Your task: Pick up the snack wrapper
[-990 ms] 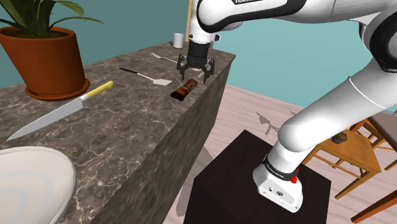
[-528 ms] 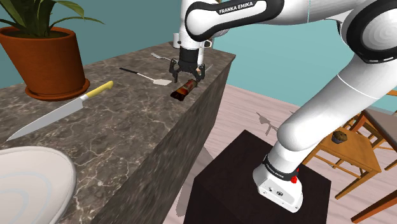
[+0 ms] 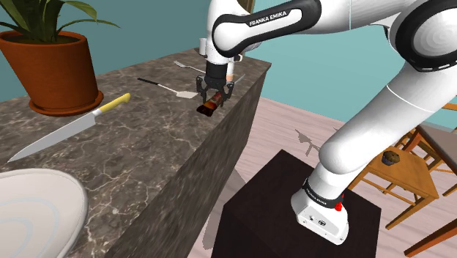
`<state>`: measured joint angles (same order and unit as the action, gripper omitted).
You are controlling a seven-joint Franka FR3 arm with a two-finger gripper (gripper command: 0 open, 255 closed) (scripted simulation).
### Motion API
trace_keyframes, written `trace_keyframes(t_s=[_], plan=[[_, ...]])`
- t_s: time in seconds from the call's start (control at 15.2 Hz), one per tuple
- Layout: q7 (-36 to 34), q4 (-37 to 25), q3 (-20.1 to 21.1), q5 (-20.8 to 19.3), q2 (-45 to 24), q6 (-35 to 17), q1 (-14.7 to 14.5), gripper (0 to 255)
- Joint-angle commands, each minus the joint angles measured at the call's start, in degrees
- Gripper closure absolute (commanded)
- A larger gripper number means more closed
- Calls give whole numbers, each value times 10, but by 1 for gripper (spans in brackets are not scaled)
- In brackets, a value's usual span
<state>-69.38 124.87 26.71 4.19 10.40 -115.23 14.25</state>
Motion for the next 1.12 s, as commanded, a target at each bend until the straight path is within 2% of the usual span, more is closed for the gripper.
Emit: trace_keyframes(t_s=[0.0,0.4,1.06], plan=[[0,0,0,0,0,0,0,255],[0,1,0,0,0,-1,0,255],[5,-60,-7,5,17,77,1,255]])
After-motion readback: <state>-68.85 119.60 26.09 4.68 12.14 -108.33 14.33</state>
